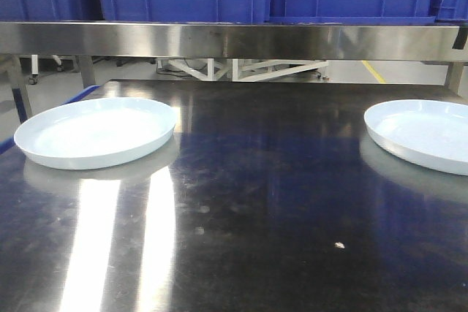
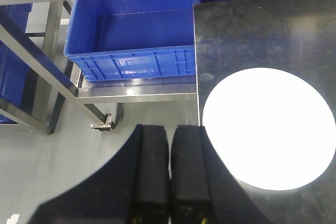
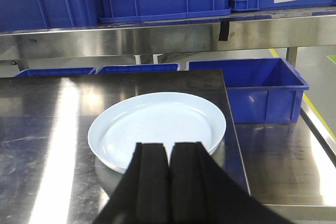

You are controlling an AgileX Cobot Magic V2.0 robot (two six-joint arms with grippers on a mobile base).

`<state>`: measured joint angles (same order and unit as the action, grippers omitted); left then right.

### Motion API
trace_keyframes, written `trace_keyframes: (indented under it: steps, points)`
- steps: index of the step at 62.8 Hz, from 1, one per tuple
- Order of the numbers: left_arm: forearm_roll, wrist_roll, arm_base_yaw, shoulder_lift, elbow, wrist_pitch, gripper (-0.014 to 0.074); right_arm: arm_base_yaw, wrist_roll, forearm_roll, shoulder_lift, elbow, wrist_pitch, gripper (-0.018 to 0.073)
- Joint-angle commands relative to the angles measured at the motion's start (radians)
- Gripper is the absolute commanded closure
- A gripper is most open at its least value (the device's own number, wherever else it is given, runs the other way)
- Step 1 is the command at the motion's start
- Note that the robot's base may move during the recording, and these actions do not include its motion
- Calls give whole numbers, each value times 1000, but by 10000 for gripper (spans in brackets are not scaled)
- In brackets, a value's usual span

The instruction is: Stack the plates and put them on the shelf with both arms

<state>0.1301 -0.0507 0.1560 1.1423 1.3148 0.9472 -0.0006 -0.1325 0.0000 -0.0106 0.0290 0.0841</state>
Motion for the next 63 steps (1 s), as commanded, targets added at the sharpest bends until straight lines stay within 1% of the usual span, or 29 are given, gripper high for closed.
trace_keyframes:
  steps: [1,16,22,27,32,37,44,50,63]
  points:
    - [-5,2,-1,-17,26,-67,506,-3,3,-8,-21,-17,-97,507]
    - [-16,2,-1,-17,26,-67,506,-3,3,-8,-21,-17,-98,507]
    - [-16,2,-1,-17,26,-61,506,-6,4,-9,-21,-17,-114,507]
    - [-18,2,-1,-17,26,-61,506,-6,4,-9,-21,-19,-155,507]
    - [-18,2,-1,-17,26,-61,506,-3,4,-9,-21,-56,-173,507]
    - [-18,2,-1,-17,26,-65,506,-4,8,-11,-16,-139,-151,507]
    - [-18,2,-1,-17,26,-67,506,-4,26,-33,78,-313,-36,507]
    - [-18,2,-1,-17,26,-67,506,-4,32,-37,242,-470,43,507]
    - [-18,2,-1,-17,26,-72,506,-4,33,-38,614,-713,103,507]
